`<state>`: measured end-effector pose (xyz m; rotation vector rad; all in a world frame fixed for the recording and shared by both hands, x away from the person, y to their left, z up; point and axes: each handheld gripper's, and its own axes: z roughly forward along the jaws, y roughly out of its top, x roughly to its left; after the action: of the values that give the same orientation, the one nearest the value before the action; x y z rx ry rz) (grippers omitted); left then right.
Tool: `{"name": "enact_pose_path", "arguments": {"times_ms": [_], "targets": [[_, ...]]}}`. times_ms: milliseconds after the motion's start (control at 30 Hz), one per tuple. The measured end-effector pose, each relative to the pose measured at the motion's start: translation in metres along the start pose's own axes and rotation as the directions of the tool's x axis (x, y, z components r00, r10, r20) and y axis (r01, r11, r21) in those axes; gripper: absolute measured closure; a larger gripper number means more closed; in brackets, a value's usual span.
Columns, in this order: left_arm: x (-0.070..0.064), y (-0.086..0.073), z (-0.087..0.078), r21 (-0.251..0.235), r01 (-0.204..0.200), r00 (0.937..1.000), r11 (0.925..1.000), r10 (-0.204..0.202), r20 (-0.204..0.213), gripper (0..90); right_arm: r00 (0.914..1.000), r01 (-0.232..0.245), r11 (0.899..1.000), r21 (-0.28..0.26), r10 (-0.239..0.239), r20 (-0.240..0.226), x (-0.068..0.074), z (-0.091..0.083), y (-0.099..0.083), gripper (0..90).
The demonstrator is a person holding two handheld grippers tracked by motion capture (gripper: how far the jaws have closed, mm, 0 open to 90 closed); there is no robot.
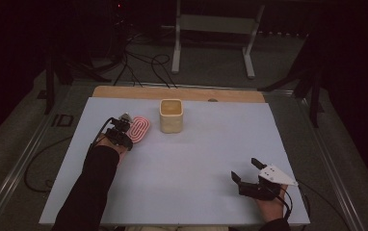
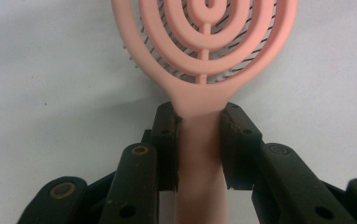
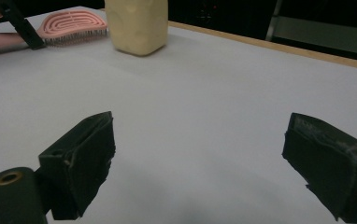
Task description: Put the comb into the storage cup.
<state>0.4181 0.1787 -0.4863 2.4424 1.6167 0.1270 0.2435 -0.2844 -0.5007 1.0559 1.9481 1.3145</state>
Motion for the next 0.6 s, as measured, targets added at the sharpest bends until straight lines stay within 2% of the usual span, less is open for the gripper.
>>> {"name": "enact_pose_path", "arguments": {"times_ms": [267, 600], "targets": [[-0.0004, -0.0003, -0.0018, -0.017, -0.001, 0.9999, 0.9999, 0.001, -0.014, 70.8, 1.0, -0.002, 1.0, 0.001, 0.002, 0.0, -0.0002, 0.0, 0.0, 9.2], [-0.0014, -0.0015, -0.0094, -0.07, 0.002, 0.9997, 0.9976, -0.003, -0.023, 70.9, 1.0, -0.002, 1.0, 0.002, 0.002, 0.0, -0.0001, 0.0001, 0.0, 9.2]]}}
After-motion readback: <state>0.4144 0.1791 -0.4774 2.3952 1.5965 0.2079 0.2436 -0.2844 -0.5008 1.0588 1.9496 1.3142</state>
